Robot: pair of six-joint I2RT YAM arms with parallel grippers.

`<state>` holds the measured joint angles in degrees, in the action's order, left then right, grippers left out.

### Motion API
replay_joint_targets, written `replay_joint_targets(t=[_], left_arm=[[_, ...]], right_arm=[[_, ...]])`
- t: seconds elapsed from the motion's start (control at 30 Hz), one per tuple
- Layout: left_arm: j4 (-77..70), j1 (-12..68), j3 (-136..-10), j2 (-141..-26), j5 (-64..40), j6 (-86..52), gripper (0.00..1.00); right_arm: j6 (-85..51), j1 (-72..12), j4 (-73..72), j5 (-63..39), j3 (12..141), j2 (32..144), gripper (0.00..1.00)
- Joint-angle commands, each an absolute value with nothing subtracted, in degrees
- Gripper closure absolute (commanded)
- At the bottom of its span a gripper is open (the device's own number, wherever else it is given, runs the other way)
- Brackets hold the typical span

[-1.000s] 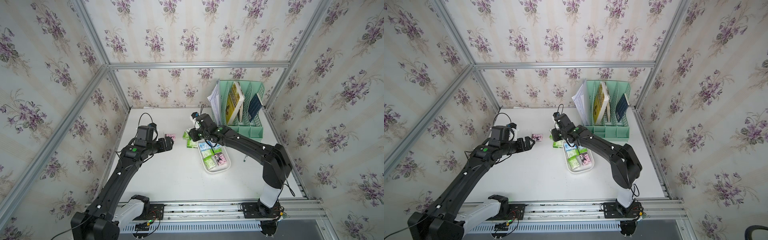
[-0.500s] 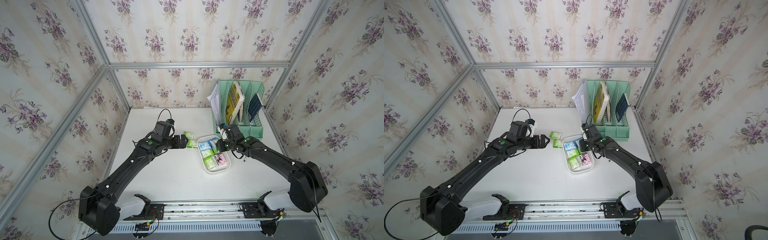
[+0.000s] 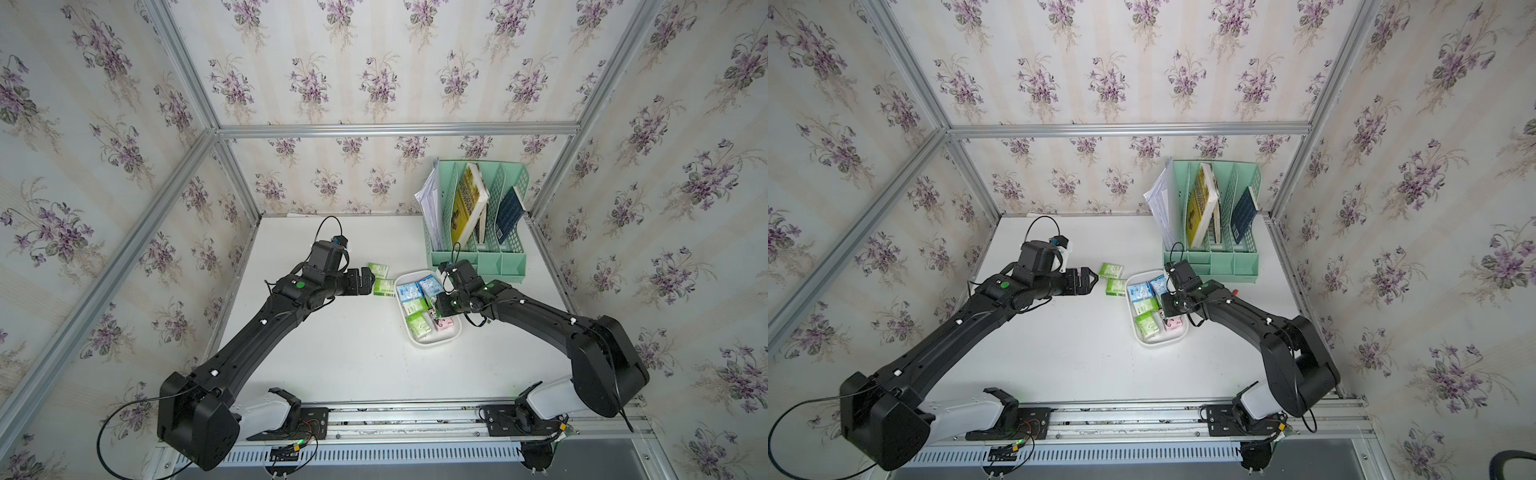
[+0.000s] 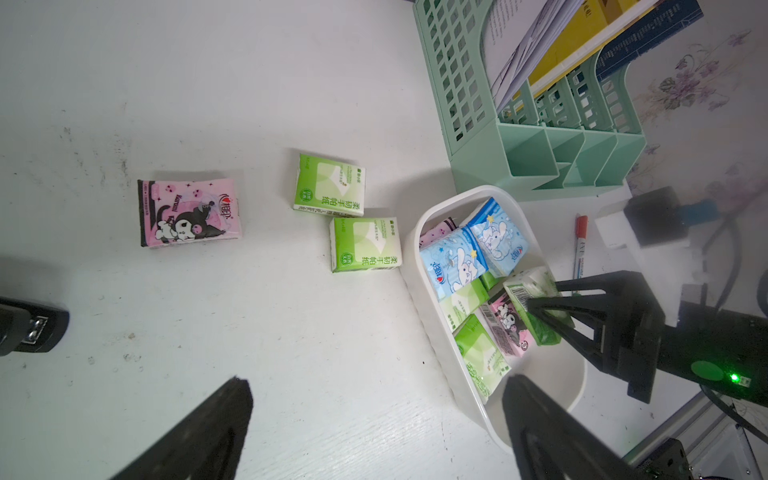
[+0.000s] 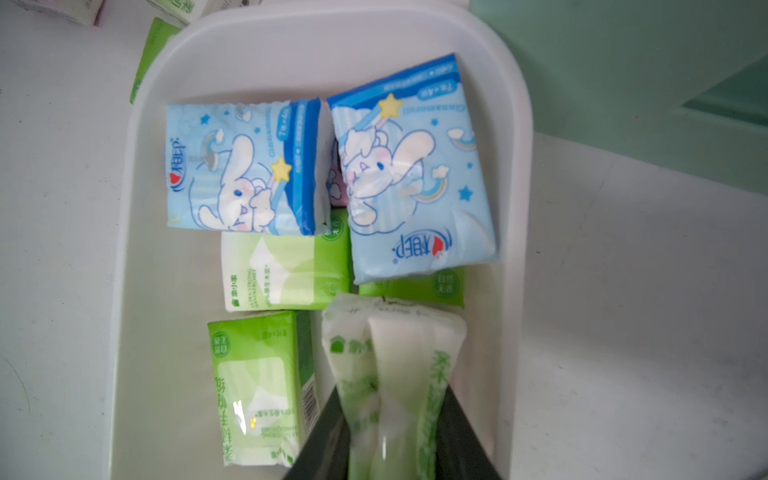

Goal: Put the pocket tissues into the storage box
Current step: Place the pocket tissues in the storage box.

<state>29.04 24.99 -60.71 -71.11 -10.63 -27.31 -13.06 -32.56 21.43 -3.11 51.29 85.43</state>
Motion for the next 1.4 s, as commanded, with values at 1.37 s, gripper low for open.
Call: replay_joint_targets(t=[1.37], left_arm=[[34.7,21.6,-61.6,-67.9,-5.4,-23.9,0.01]], right_arm=[[-8.9,-34.4,13.5,-1.8,57.5,84.6,0.35]])
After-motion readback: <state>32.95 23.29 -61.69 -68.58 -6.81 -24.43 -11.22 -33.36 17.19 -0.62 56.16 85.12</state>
